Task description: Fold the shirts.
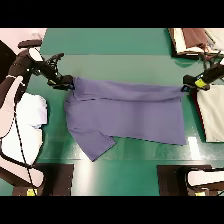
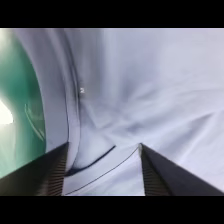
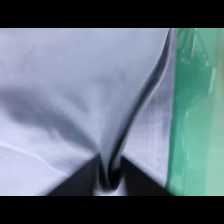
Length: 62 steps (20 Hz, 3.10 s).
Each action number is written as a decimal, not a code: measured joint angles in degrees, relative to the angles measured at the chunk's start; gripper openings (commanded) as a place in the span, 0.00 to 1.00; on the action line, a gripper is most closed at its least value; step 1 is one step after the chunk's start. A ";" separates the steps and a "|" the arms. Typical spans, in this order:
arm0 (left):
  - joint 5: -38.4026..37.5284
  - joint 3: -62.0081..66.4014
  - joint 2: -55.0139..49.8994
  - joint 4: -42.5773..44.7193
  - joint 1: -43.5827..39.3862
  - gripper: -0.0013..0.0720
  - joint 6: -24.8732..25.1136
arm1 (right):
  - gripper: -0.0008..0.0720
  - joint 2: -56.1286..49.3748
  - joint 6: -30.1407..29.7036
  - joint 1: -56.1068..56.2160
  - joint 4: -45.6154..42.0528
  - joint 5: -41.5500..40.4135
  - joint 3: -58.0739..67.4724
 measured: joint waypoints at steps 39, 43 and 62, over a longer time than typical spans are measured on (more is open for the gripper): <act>13.86 -61.24 45.79 -20.48 -0.20 0.05 3.26 | 0.63 32.98 -6.84 -27.78 4.66 4.33 -50.97; 12.70 -60.76 45.79 -19.82 -0.20 0.05 3.63 | 0.31 28.74 -7.82 -27.69 10.25 2.34 -54.95; -8.20 -46.95 61.61 -3.48 -0.20 0.05 -4.52 | 0.03 39.41 -4.61 -6.67 1.57 11.56 -35.08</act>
